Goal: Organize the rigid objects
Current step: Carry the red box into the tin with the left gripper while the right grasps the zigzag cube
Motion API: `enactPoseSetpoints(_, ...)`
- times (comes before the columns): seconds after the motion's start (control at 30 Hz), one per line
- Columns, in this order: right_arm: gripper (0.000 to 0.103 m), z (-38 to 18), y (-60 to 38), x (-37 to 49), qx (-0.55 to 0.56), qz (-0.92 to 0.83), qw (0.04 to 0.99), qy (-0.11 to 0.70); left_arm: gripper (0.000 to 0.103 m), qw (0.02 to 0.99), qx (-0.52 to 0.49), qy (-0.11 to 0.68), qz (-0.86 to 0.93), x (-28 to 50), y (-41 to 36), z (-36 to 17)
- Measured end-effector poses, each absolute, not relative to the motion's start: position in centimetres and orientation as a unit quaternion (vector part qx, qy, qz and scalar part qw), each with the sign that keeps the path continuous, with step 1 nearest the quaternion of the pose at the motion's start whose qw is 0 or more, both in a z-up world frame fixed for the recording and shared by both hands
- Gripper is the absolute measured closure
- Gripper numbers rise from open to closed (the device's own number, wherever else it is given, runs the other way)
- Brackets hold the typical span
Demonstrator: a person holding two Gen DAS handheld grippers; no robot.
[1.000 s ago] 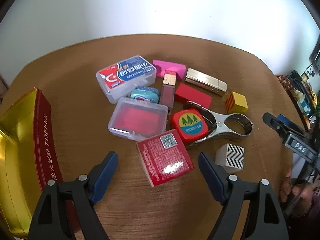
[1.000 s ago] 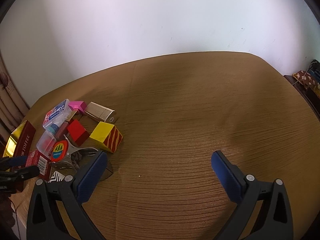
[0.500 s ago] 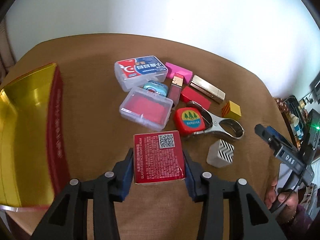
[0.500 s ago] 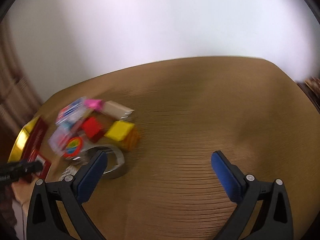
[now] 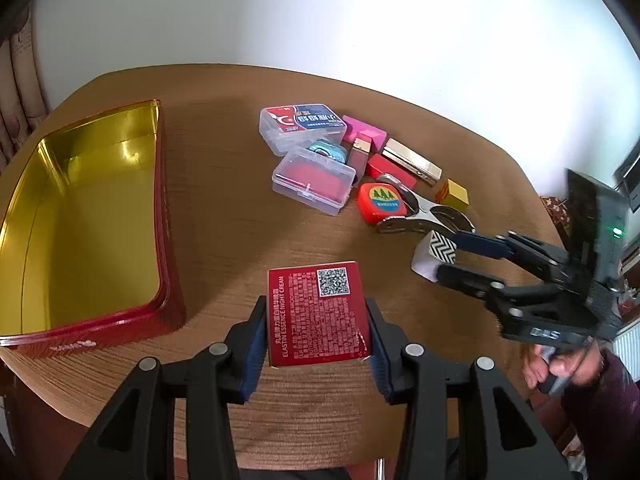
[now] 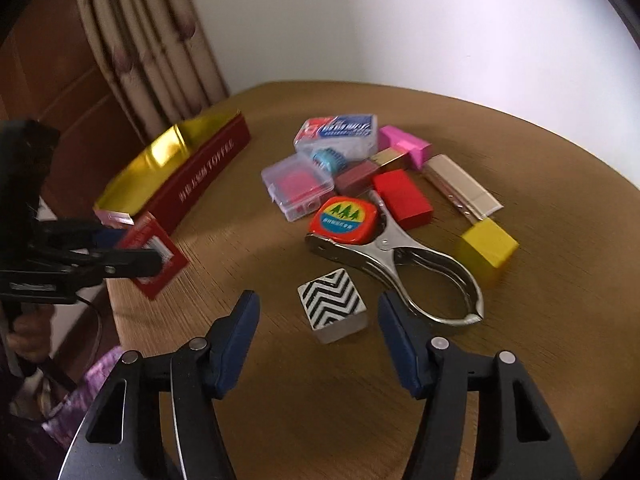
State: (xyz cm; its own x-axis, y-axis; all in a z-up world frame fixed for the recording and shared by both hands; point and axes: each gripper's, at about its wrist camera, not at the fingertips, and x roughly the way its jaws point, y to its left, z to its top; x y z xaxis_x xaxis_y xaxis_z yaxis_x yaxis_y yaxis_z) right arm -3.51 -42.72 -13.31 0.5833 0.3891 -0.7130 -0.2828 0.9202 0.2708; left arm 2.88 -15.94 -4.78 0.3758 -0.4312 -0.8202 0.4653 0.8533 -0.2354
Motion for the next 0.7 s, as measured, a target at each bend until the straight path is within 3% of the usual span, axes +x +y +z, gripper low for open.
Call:
enactPoseSetpoints(0.2,0.045,-14.4,-41.6,-1.7,0.033,0.207,0.87,0.447,0.058,0.831,0.023,0.484,-0.274,2.2,-15.5,-4.3)
enactPoseSetpoints(0.27,0.055,-14.7,-41.3,-1.2,0.021,0.214,0.863,0.457,0.058,0.831,0.024,0.482,-0.276,2.1,-15.5,-4.2)
enactPoseSetpoints(0.3,0.074,-14.8,-41.0,-1.1,0.012,0.211,0.862,0.461,0.058,0.831,0.025,0.482,-0.276,2.0,-15.5,-4.1)
enactPoseSetpoints(0.5,0.076,-14.5,-40.4,-1.9,-0.005,0.201,0.867,0.455,0.058,0.837,0.022,0.471,-0.276,2.0,-15.3,-2.3)
enactPoseSetpoints(0.7,0.076,-13.2,-39.7,-3.1,0.039,0.22,0.877,0.425,0.058,0.864,0.009,0.444,-0.239,5.1,-11.7,2.8)
